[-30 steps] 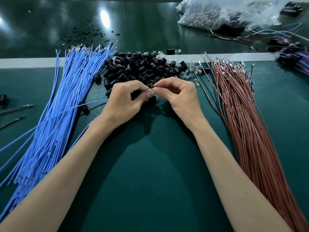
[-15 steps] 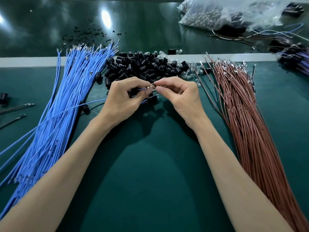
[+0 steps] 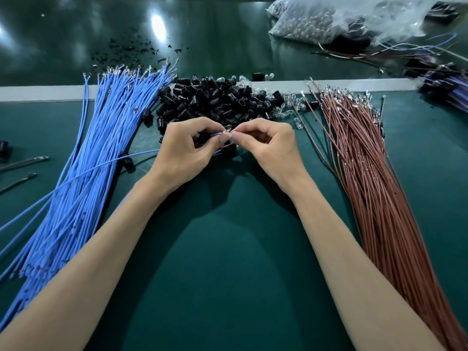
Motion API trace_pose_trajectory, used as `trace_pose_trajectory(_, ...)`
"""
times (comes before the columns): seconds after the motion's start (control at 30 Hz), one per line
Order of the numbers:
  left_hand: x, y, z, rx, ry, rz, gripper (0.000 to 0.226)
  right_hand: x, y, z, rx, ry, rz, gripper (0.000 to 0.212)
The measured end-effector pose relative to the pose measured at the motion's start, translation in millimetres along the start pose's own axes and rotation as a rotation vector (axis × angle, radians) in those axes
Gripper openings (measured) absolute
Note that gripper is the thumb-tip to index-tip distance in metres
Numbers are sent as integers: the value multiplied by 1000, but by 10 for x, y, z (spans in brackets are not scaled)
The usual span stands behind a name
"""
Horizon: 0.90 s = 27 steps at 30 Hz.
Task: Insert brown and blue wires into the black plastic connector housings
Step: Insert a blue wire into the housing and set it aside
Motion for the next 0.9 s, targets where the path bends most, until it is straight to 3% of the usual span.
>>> trace_pose_trajectory(0.63,19,-2,-1,55,-15,96,17,-41,-28,68,330,-159,-25,12)
trace_pose_trajectory(0.9,23,-8,-13,17,-21,68,9,-44,-26,58,295,-158,-11,7)
Point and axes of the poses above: each hand's wrist, its own y-axis towards the middle knuckle, its own x-axis out of the back of the hand, z = x × y, the point moved 2 cm from there along y, towards the middle knuckle, and after that the axes turned 3 degrees about -z, right-handed, at the moved point
